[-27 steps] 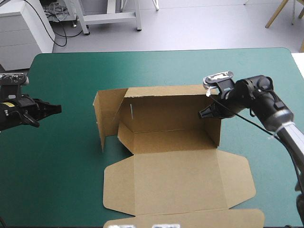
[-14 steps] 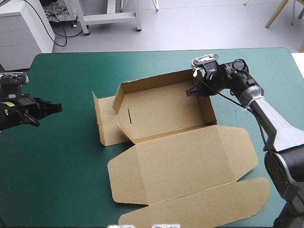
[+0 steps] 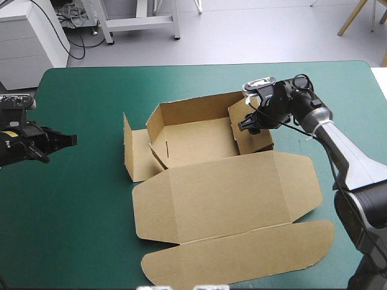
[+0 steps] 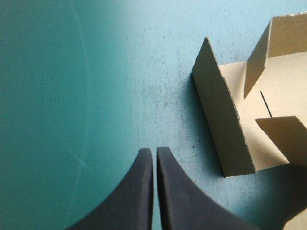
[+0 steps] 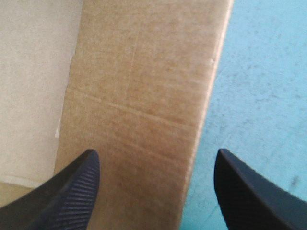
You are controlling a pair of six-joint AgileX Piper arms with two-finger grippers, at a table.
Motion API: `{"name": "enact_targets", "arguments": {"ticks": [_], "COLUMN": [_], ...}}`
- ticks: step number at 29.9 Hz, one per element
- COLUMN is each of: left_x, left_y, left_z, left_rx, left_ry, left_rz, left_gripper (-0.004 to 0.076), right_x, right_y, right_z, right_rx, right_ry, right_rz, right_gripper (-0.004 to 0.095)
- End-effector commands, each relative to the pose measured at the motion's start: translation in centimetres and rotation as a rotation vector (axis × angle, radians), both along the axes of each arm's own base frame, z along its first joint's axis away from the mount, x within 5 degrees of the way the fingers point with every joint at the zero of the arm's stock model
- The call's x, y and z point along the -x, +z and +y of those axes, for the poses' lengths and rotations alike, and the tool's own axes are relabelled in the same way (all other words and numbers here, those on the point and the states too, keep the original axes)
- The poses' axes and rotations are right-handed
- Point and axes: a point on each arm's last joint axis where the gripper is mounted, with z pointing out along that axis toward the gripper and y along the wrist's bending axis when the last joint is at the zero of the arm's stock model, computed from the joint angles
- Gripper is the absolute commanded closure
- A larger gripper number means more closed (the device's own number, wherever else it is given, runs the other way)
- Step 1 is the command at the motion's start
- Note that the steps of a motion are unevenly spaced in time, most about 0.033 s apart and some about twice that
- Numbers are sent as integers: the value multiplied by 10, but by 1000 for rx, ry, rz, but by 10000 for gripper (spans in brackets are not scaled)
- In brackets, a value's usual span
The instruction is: Fold the box
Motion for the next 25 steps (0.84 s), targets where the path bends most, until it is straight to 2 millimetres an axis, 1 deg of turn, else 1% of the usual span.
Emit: {"name": "enact_targets", "arguments": {"ticks": [1,3,5,7,9,11,13,15,18,21,25], "left_x": [2,1,0,-1,-1,-1,-2,-2,-1,-1,-1], "left_y": [15,14,11,8,5,4,4,4,4,3,3], "left_z": [0,-2,-2,-1,-1,-1,-1,-1,-1,-1,-1], "left_rx": [-5,17,27,28,24,24,24,24,24,25,25], "left_ry": [15,14,16,20,23,25,26,26,25,23,23], "left_rz": [-92,-97,-96,-96,-86,-88,-92,-92,-89,-83,-83], "left_gripper": [714,714,714,715,715,715,716,715,716,719,718], "right_x": [27,41,60,78,96,111,116,117,113,103,82], "right_y": [71,95,120,140,157,169,172,172,166,157,139], "right_z": [-11,-16,-21,-26,-32,-36,-39,-40,-38,-36,-29], "right_rx": [-17,-38,-61,-77,-91,-92,-77,-68,-55,-51,-45], "right_ry": [4,3,1,0,-1,8,5,3,3,-1,-2], "right_rz": [-186,-260,-338,-395,-443,-476,-485,-471,-438,-407,-362], "right_gripper": [246,246,247,247,247,246,246,247,247,247,247]}}
